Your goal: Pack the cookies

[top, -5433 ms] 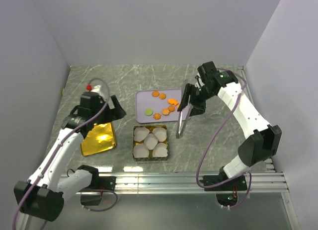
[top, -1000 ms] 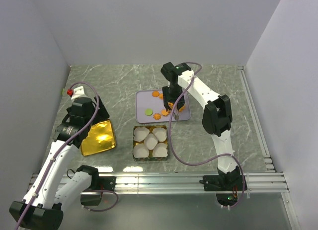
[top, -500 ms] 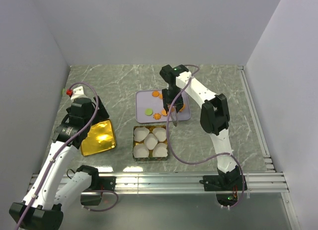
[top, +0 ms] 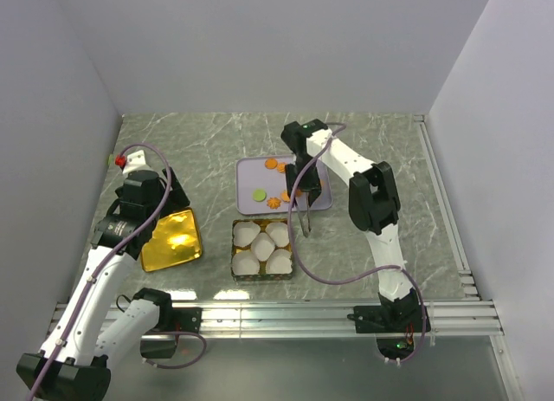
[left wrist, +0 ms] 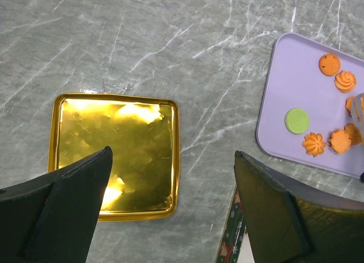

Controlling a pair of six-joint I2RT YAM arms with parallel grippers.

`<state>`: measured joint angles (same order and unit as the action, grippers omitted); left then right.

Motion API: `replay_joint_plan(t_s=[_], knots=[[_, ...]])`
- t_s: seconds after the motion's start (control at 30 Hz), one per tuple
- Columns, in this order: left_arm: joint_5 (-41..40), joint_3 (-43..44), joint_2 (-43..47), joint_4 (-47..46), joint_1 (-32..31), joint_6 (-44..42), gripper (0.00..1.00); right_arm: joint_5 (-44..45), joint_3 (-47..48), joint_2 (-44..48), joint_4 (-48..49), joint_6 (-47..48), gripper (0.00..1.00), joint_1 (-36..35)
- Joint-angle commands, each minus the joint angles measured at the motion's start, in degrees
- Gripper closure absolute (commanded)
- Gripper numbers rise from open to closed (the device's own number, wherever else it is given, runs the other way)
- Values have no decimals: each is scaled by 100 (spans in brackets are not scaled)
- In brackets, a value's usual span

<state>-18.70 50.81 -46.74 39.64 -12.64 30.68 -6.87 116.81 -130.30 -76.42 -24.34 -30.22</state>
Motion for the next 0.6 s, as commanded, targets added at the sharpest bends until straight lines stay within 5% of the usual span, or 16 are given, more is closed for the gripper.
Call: replay_joint_plan(t_s=[0.0,0.57], knots=[[86,-18,69,-263,43,-79,6,-314,-273,321,-84,87,42,-133],[68,-18,51,-255,60,-71,7,-42,385,-83,-180,-18,42,-116]])
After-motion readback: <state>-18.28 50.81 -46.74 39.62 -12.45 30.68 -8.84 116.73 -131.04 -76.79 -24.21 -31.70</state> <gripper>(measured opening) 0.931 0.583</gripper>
